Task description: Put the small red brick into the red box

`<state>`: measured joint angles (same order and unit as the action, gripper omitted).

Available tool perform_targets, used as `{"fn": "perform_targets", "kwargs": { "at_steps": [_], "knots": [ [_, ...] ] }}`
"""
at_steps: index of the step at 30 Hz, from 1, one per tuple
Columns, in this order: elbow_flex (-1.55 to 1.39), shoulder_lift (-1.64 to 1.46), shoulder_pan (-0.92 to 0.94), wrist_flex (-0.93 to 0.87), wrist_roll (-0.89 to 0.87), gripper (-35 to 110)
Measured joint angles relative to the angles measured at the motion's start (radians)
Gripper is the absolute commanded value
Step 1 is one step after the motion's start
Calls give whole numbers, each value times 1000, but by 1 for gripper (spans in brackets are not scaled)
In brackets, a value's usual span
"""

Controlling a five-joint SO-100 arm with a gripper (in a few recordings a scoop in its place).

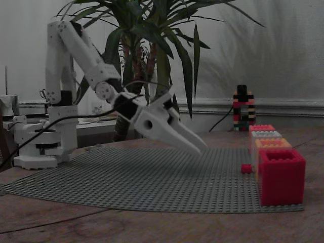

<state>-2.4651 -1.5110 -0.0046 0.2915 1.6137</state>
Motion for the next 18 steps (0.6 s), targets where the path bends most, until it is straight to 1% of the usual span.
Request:
{"fn": "perform_targets", "kwargs": {
  "at_steps": [5, 11, 18],
  "knots": [
    [137, 94, 14, -44, -32, 28],
    [284, 233, 17, -44, -58, 30],
    [368, 325, 17, -21, -75, 31]
  ]
}}
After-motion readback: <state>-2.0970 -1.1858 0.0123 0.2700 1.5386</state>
